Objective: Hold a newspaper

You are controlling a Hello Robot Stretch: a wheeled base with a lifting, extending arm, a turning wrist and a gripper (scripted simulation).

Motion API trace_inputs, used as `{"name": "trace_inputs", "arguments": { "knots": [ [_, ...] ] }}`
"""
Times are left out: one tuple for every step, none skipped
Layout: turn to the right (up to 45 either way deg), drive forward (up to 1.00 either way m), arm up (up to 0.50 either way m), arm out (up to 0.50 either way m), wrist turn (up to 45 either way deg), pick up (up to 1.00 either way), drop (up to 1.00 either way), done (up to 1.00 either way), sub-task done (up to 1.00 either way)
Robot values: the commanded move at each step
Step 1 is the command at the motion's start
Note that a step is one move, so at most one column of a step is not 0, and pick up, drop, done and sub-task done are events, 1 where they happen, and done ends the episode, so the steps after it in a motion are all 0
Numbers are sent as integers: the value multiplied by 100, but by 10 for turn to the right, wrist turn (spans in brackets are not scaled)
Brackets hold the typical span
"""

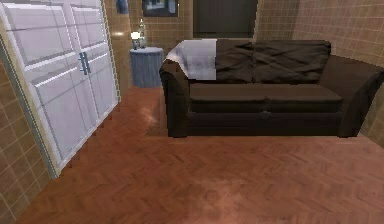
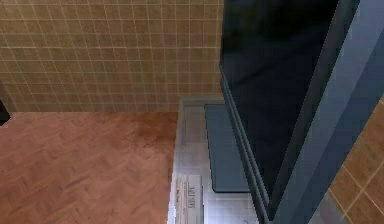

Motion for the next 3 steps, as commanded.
{"name": "trace_inputs", "arguments": {
  "knots": [
    [0, 0, 50, 0, 0, 0, 0, 0, 0],
    [0, 0, 30, 0, 0, 0, 0, 0, 0],
    [0, 0, 0, 10, 0, 0, 0, 0, 0]
  ]
}}
